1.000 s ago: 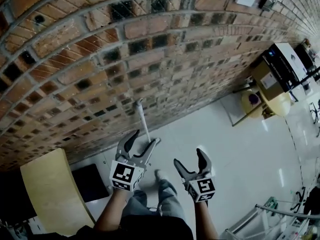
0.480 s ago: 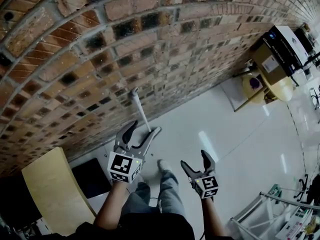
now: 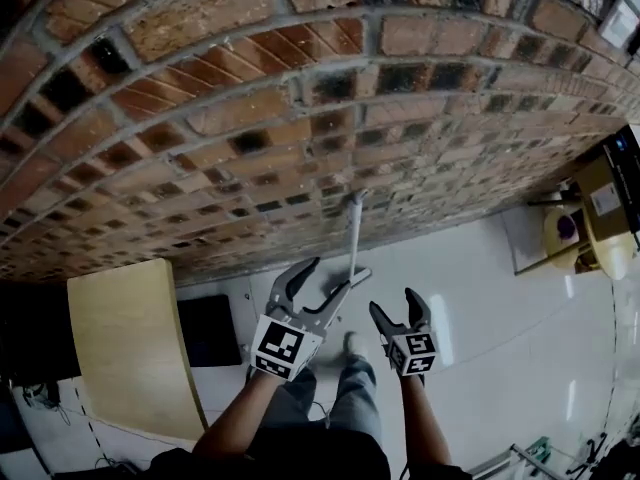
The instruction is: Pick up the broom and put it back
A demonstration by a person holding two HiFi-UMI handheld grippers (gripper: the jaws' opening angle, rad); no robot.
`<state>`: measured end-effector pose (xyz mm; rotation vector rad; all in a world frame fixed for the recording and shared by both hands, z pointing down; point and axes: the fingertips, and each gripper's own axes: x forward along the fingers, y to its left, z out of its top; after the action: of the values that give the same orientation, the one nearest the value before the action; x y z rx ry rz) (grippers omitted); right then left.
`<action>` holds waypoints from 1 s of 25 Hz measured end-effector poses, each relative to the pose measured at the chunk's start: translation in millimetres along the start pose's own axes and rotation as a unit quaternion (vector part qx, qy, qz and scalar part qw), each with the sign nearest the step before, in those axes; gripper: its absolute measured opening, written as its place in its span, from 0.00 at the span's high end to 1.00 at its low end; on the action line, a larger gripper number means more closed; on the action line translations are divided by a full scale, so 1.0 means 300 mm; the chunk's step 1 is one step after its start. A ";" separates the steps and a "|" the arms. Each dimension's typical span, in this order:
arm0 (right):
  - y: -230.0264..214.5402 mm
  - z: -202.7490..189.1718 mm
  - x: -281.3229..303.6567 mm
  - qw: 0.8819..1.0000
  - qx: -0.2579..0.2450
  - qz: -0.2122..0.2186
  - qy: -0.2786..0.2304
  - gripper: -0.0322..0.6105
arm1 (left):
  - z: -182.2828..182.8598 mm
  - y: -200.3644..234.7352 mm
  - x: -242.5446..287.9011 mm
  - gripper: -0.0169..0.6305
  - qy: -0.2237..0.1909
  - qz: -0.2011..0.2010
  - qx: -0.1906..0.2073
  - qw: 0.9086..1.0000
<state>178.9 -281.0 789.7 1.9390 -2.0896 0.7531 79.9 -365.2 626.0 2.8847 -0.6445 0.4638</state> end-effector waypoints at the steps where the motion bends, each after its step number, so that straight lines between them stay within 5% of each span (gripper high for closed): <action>1: 0.003 0.013 0.046 1.000 -0.005 0.006 0.001 0.34 | 0.001 0.014 -0.013 0.58 0.000 0.007 -0.002 1.000; 10: 0.030 0.155 0.470 0.997 -0.046 0.055 0.023 0.34 | -0.009 0.141 -0.102 0.58 -0.002 0.075 -0.037 0.996; 19: 0.022 0.197 0.712 0.997 -0.017 0.055 0.050 0.37 | -0.007 0.158 -0.164 0.58 -0.007 0.102 -0.052 0.993; 25: -0.002 0.206 0.754 0.998 -0.007 0.030 0.050 0.59 | -0.013 0.188 -0.223 0.58 -0.012 0.124 -0.059 0.990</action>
<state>163.5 -508.7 843.2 1.8009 -2.0957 0.8272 -3.3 -388.9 612.1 2.7153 -1.0061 0.4056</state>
